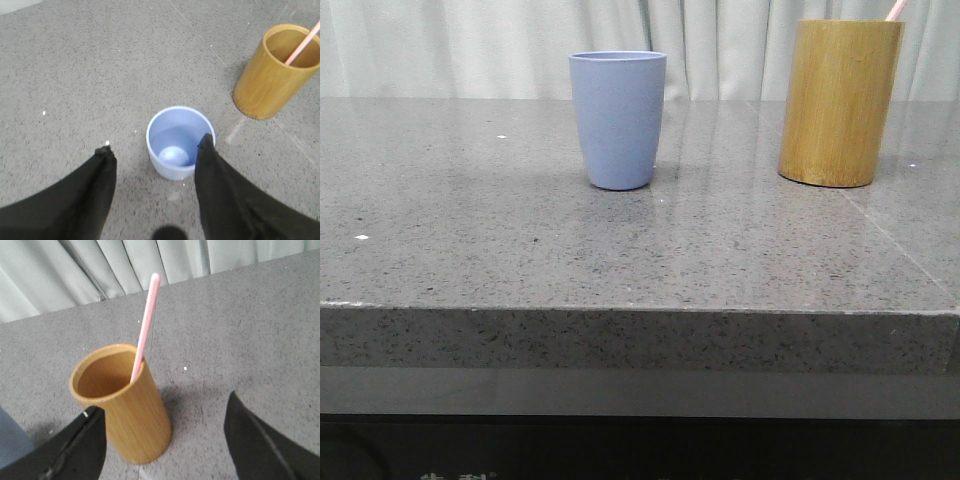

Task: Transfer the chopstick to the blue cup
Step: 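Grasp the pink chopstick in the bamboo holder with the right gripper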

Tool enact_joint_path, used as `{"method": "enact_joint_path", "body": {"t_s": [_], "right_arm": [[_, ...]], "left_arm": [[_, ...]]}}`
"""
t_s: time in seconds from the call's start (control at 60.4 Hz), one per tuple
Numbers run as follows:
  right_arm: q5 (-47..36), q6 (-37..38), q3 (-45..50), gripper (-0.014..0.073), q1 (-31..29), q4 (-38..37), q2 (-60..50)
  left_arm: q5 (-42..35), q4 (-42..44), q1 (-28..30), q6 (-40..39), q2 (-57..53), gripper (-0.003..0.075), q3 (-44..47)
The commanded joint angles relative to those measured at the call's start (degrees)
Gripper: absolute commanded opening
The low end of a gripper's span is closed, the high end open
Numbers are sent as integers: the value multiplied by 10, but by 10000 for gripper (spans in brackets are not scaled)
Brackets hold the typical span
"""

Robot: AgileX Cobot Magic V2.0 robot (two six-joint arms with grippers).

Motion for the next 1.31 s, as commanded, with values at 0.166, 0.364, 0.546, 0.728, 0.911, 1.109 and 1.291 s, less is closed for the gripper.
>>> {"method": "enact_joint_path", "body": {"t_s": [0.166, 0.364, 0.546, 0.728, 0.911, 1.109, 1.291], "right_arm": [[-52, -3, -97, 517, 0, 11, 76], [-60, -3, -163, 517, 0, 58, 161], [-62, -3, -211, 517, 6, 107, 227], [-59, -3, -232, 465, 16, 109, 264], [-62, -3, -233, 200, 16, 111, 265], [-47, -3, -233, 39, 16, 111, 265], [-29, -3, -253, -22, 16, 110, 265]], "left_arm": [[-162, -8, -5, -4, -174, 354, 213], [-200, -8, -5, -4, -257, 354, 315], [-205, -8, -5, -4, -269, 354, 326], [-205, -8, -5, -4, -268, 354, 326], [-205, -8, -5, -4, -268, 354, 326], [-205, -8, -5, -4, -268, 354, 326], [-205, -8, -5, -4, -268, 354, 326]]}}
